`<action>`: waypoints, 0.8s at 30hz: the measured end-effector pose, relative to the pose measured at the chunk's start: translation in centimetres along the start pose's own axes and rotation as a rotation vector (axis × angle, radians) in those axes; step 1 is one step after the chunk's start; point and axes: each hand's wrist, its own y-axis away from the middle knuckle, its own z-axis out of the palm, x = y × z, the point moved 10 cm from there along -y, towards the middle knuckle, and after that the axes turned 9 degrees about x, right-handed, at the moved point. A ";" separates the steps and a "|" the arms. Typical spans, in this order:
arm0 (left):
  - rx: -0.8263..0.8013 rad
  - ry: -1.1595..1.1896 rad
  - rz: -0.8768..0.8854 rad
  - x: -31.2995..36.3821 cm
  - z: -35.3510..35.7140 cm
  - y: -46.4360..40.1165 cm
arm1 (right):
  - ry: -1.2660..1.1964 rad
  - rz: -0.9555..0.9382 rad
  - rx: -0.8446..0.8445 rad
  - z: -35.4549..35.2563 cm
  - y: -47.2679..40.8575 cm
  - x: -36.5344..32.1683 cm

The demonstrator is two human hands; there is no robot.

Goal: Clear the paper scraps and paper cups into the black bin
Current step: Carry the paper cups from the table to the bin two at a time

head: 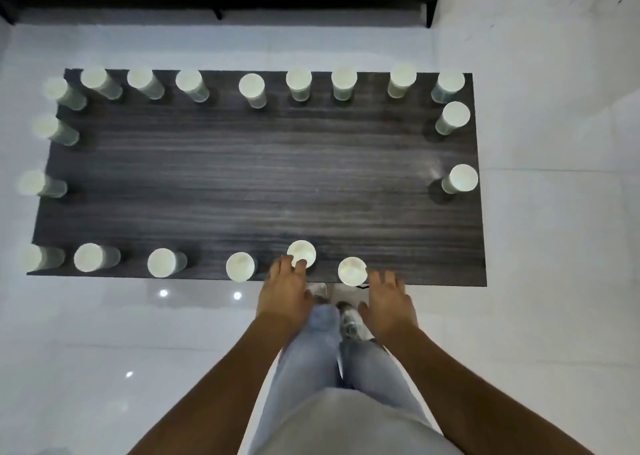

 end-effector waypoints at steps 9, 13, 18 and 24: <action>-0.086 -0.073 0.136 -1.6 9.3 -8.3 | -0.151 0.089 0.008 7.7 -8.3 -0.5; -0.113 -0.127 0.182 -2.0 12.1 -9.8 | -0.141 0.110 0.017 10.5 -9.8 -0.3; -0.138 -0.101 0.244 -2.1 12.6 -10.3 | -0.170 0.104 0.048 11.0 -10.2 -0.3; -0.212 -0.130 0.337 0.2 9.8 -7.9 | -0.244 0.137 0.092 7.7 -7.6 0.1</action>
